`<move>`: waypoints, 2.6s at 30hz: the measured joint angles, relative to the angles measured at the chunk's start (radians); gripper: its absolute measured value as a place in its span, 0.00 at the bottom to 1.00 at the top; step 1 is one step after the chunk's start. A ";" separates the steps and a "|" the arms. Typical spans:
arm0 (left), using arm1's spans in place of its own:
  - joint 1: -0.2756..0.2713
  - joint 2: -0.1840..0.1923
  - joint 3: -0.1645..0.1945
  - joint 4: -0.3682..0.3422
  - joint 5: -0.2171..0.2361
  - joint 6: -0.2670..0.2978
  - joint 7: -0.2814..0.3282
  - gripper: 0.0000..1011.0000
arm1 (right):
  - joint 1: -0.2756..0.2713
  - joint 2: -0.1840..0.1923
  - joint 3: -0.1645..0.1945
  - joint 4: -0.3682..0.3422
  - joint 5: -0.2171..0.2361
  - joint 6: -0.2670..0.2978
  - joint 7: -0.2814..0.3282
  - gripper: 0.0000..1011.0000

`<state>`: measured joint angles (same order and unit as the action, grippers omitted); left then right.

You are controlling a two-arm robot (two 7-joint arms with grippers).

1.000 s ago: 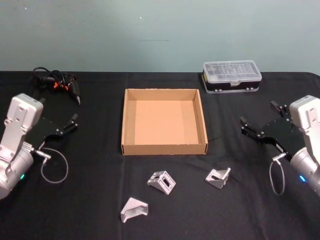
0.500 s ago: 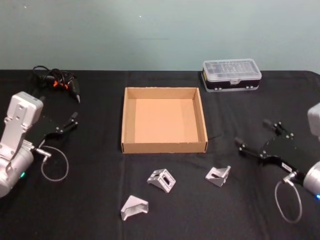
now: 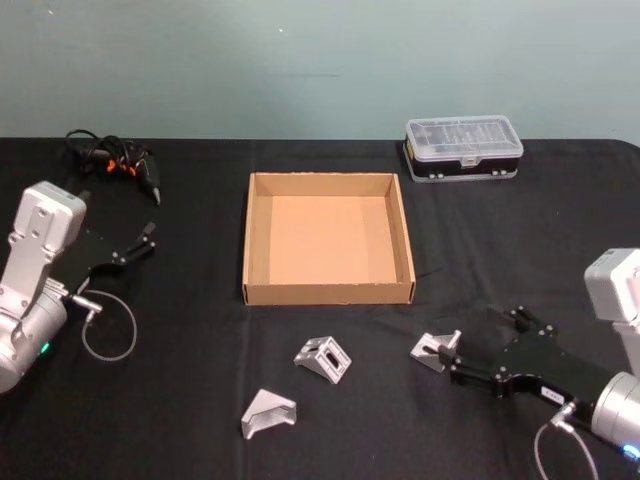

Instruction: Use one hand to pick up the angle iron from the table and place it into the box.

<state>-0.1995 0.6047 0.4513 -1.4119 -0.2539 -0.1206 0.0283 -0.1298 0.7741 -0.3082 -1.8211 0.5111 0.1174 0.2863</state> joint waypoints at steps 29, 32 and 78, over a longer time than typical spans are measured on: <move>0.000 0.000 0.000 0.000 0.000 0.000 0.000 1.00 | 0.042 -0.131 -0.057 0.092 -0.165 0.048 -0.004 0.99; 0.000 0.000 0.000 0.000 0.000 0.000 0.000 1.00 | 0.042 -0.131 -0.058 0.091 -0.165 0.048 -0.004 0.99; 0.000 0.000 0.000 0.000 0.000 0.000 0.000 1.00 | 0.032 -0.134 -0.043 0.054 -0.180 0.023 0.014 0.45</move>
<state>-0.1996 0.6047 0.4514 -1.4120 -0.2539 -0.1206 0.0283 -0.0975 0.6402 -0.3508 -1.7670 0.3314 0.1406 0.3005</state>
